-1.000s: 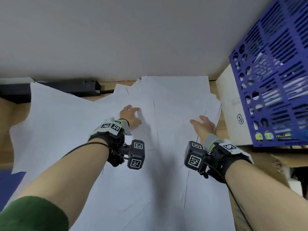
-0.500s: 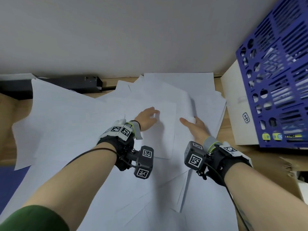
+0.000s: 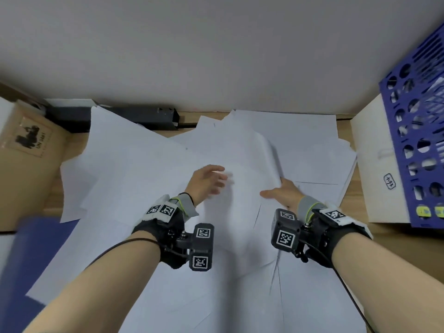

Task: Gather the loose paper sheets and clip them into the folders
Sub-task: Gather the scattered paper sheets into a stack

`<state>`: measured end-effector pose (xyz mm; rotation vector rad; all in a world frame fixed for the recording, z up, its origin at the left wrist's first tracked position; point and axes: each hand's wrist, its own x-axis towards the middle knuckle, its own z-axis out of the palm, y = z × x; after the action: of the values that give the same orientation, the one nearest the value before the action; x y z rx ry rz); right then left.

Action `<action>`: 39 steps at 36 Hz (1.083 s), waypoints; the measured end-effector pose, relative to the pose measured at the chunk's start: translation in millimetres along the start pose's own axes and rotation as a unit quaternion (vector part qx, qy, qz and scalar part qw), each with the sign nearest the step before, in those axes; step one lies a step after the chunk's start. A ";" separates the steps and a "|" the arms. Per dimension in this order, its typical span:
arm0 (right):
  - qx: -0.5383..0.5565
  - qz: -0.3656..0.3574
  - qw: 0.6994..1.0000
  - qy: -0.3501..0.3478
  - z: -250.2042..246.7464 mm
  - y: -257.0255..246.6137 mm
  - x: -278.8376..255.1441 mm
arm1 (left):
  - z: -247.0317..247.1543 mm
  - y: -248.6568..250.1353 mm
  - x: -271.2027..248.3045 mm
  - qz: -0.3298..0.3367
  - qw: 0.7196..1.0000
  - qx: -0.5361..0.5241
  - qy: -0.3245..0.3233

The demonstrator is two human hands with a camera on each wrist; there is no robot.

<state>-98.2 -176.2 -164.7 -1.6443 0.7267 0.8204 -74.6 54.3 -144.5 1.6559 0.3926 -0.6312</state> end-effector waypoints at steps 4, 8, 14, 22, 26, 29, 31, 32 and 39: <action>-0.032 0.010 0.999 -0.001 7.6 16.4 12.5 | -57.6 -12.7 5.4 0.057 0.958 0.221 0.172; -0.024 0.008 1.000 -0.008 15.8 17.1 2.7 | -94.1 -33.7 4.1 -0.047 0.919 0.356 0.161; 0.011 -0.007 0.999 -0.044 26.4 7.6 -19.0 | -69.5 -49.5 -10.0 -0.068 0.887 0.455 -0.027; 0.042 -0.017 0.996 -0.082 31.8 3.8 -31.4 | -8.9 -44.9 -26.2 0.012 0.858 0.470 -0.208; 0.009 -0.013 0.996 -0.084 30.7 6.1 -33.6 | 5.1 -47.2 -32.8 0.021 0.862 0.422 -0.279; -0.023 0.000 0.997 -0.073 32.6 8.8 -31.3 | 9.9 -48.0 -39.1 -0.007 0.882 0.345 -0.321; -0.059 0.004 0.997 -0.058 37.4 9.6 -32.7 | 11.2 -47.8 -44.9 -0.016 0.901 0.297 -0.314; -0.072 0.008 0.996 -0.047 39.9 9.2 -35.1 | 8.9 -48.0 -46.5 -0.015 0.919 0.266 -0.289; -0.107 -0.001 0.994 -0.006 53.4 8.3 -50.0 | -49.3 -58.1 -43.4 0.032 0.989 0.133 0.053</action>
<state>-141.1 -123.5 -136.5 -1.8285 0.6468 0.9320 -133.7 117.2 -159.8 1.9551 0.3410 -0.5669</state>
